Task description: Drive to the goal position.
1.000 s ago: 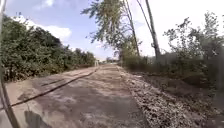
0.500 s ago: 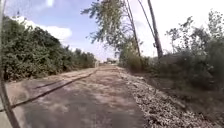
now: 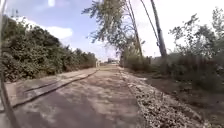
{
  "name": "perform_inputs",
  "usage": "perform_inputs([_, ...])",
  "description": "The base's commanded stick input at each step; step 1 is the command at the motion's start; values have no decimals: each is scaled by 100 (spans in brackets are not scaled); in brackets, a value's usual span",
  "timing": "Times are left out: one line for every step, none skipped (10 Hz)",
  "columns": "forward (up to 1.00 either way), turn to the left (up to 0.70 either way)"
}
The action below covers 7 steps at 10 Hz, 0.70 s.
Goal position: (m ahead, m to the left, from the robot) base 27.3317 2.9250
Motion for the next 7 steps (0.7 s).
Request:
perform_inputs([70,2])
perform_inputs([70,2])
perform_inputs([70,1])
perform_inputs([70,0])
perform_inputs([70,0])
perform_inputs([70,0])
perform_inputs([70,0])
